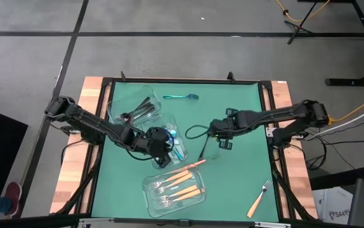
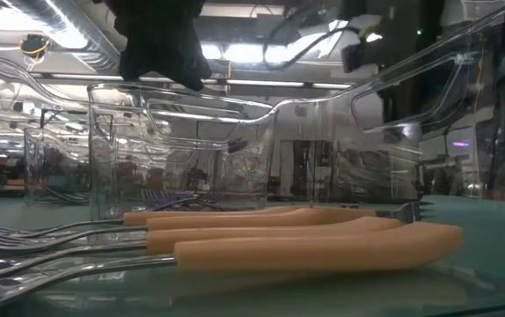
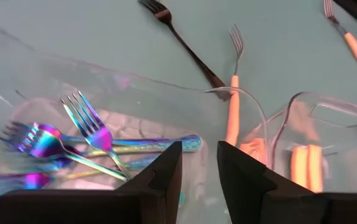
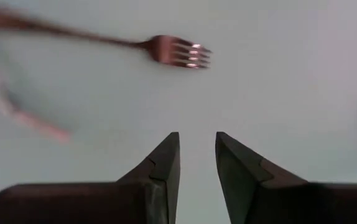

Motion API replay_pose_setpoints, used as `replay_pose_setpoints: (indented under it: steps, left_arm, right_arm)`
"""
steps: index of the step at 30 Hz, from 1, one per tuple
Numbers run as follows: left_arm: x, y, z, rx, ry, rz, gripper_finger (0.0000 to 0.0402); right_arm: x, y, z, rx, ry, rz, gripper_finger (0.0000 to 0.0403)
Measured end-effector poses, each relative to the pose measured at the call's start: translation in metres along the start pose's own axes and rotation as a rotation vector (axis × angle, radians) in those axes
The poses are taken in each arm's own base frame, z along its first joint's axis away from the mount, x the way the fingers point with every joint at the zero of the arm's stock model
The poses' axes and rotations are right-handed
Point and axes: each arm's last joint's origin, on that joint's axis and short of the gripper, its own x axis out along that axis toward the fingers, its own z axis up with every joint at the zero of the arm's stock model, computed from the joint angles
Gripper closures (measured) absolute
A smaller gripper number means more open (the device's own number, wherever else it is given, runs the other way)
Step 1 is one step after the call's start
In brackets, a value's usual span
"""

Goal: Sort silverware by color (type)
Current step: Put the black fork into the top transparent bin

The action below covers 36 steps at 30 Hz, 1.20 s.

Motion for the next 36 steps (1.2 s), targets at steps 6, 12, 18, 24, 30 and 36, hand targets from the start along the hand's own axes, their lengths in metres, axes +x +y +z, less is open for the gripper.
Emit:
replay_pose_setpoints:
  steps: [6, 12, 18, 24, 30, 36]
  left_arm:
    - [0.000, 0.001, 0.001, 0.077, -0.025, 0.025, 0.0306]
    - [0.000, 0.001, 0.001, 0.141, -0.034, 0.037, 0.0306]
    - [0.000, 0.001, 0.001, 0.182, -0.038, 0.042, 0.0306]
    - [0.000, 0.001, 0.001, 0.220, -0.037, 0.043, 0.0306]
    - [0.000, 0.001, 0.001, 0.225, -0.035, 0.045, 0.0306]
    - [0.000, 0.002, 0.000, 0.230, -0.026, 0.053, 0.0306]
  right_arm:
    - [0.014, 0.000, -0.013, 0.412, 0.010, -0.038, 0.0311]
    - [0.031, 0.006, -0.015, 0.744, -0.025, 0.034, 0.0311]
    - [0.039, 0.012, -0.006, 0.864, -0.125, 0.157, 0.0311]
    - [0.041, 0.015, 0.002, 0.908, -0.207, 0.222, 0.0311]
    - [0.056, 0.020, 0.005, 0.981, -0.170, 0.201, 0.0311]
    - [0.072, 0.026, 0.012, 0.982, -0.165, 0.194, 0.0311]
